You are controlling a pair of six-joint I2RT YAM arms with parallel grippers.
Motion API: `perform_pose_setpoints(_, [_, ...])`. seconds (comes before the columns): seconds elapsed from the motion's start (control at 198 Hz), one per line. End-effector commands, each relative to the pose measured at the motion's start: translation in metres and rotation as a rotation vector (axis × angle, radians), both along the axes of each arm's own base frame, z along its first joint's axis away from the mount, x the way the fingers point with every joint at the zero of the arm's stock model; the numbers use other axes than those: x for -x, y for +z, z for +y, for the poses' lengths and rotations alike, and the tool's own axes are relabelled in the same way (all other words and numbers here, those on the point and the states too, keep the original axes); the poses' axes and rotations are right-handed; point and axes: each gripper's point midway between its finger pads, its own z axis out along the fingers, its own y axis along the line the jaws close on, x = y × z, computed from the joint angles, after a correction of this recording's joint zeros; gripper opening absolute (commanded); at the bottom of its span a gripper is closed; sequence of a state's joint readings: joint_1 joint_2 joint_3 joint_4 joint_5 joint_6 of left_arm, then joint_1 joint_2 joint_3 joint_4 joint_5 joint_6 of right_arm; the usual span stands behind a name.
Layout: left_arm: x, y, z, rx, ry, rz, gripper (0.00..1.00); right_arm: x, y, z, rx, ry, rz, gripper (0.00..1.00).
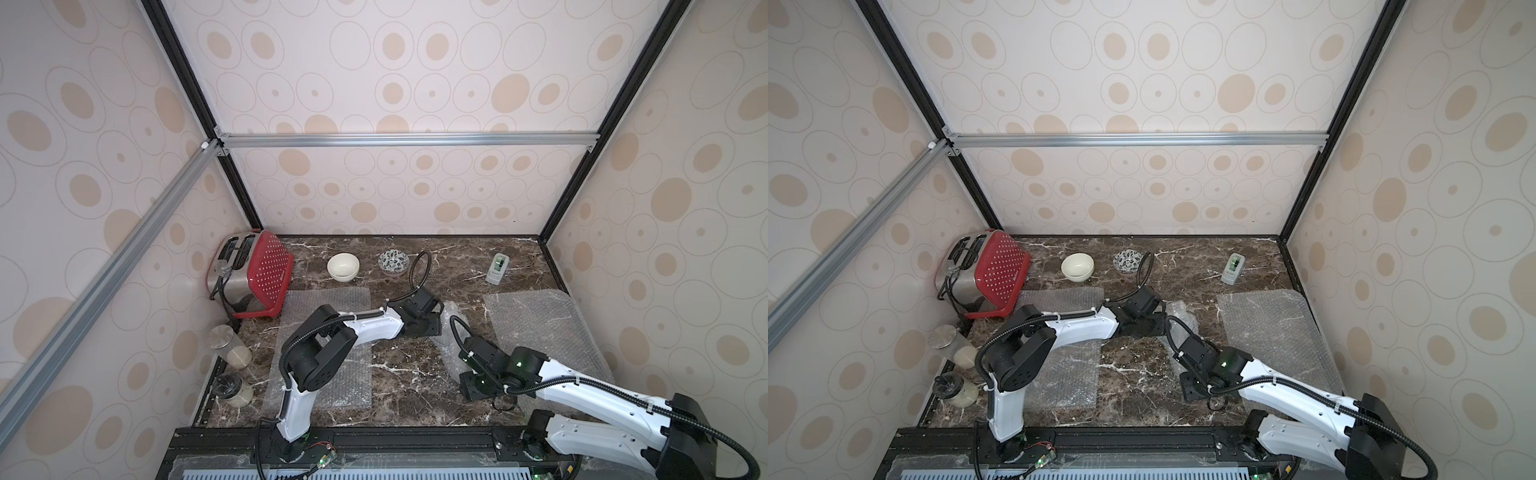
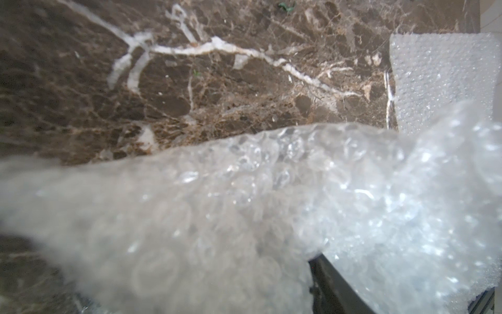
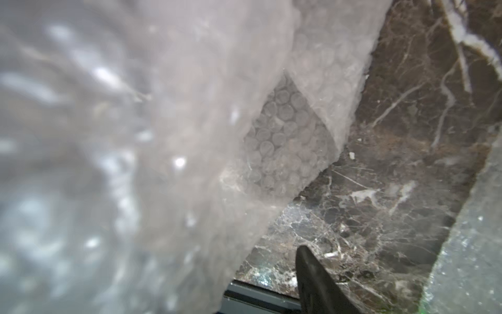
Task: Wrap bowls in bubble wrap
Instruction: Wrap the bowl in bubble wrap.
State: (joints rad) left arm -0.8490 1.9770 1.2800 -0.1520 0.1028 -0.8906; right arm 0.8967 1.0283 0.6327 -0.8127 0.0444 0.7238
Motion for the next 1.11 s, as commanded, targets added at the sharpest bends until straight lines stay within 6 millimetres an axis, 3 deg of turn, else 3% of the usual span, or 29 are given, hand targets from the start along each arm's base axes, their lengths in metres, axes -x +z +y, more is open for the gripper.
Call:
perform_pose_setpoints(0.0, [-0.006,-0.006,0.002,-0.029,0.007,-0.004,0.64,-0.016,0.007,0.000,-0.019,-0.063,-0.090,0.47])
perform_pose_setpoints(0.066, [-0.006,-0.008,0.002,-0.030,0.005,-0.003,0.64,-0.022,0.012,-0.001,-0.021,-0.072,-0.133,0.40])
perform_pose_setpoints(0.304, [-0.005,-0.008,-0.002,-0.014,-0.006,0.003,0.64,-0.034,0.021,0.012,-0.043,-0.050,-0.166,0.33])
perform_pose_setpoints(0.44, [-0.005,-0.008,-0.002,-0.016,-0.010,0.002,0.64,-0.035,0.023,0.009,-0.024,-0.046,-0.172,0.00])
perform_pose_setpoints(0.582, [-0.004,-0.011,0.001,-0.028,-0.009,0.002,0.64,-0.041,0.043,0.009,-0.015,-0.021,-0.222,0.00])
perform_pose_setpoints(0.759, [-0.004,-0.015,0.000,-0.024,-0.010,0.004,0.63,-0.063,0.080,0.029,-0.035,0.056,-0.309,0.00])
perform_pose_setpoints(0.921, [-0.002,-0.019,0.001,-0.027,-0.009,0.008,0.63,-0.099,0.099,0.041,-0.026,0.073,-0.371,0.00])
perform_pose_setpoints(1.108, [0.002,-0.020,0.004,-0.029,-0.007,0.000,0.63,-0.143,0.106,0.053,-0.196,0.030,-0.375,0.00])
